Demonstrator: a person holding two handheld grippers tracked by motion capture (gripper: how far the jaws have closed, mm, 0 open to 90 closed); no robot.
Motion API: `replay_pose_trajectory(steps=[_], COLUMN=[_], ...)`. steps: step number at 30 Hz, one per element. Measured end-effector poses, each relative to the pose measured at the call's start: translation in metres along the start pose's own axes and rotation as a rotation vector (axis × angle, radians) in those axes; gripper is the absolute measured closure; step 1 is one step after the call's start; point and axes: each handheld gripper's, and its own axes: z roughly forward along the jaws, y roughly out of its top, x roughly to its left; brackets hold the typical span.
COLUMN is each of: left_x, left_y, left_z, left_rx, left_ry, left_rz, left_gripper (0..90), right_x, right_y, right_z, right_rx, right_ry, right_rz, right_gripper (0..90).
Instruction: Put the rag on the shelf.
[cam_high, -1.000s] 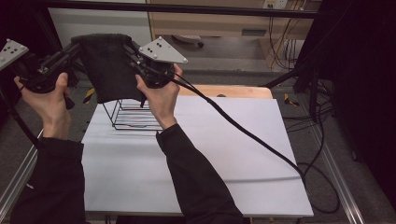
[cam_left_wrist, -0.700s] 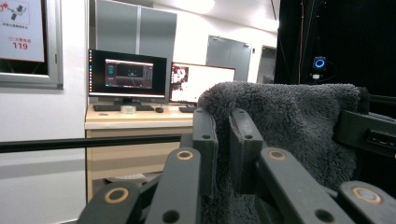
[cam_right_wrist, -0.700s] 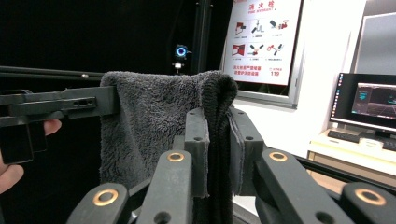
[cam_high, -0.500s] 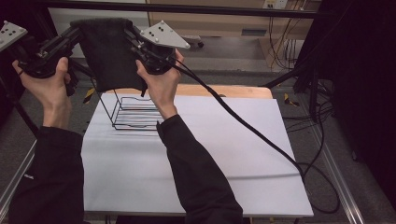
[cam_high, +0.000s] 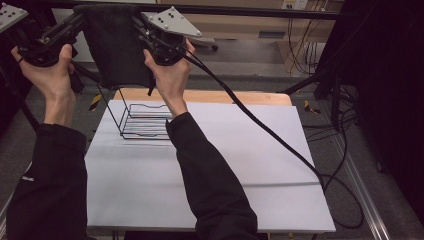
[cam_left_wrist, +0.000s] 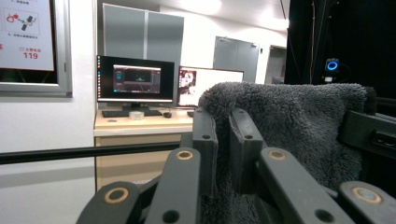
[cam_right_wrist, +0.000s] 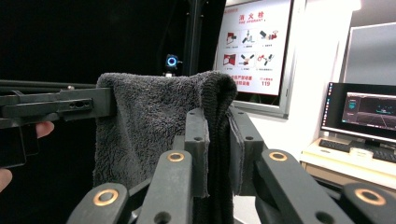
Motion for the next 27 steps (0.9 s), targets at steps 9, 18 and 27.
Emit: replay_pose_trajectory(steps=[9,18,27], left_x=[0.008,0.012,0.021], left_y=[0.003,-0.004,-0.019], left_z=[0.01,0.018,0.026], left_rx=[0.004,0.004,0.018], left_ry=[-0.001,0.006,0.02], left_rz=[-0.019,-0.002,0.005], left_gripper=[82.3,82.4,82.3], right_x=[-0.004,-0.01,-0.011], right_y=[0.005,0.001,-0.011], right_z=[0.008,0.016,0.024], right_rx=[0.0,0.015,0.051], right_ry=[-0.006,-0.015,-0.017], right_rz=[-0.03,-0.058,-0.077], right_gripper=[80.1,80.1,80.0])
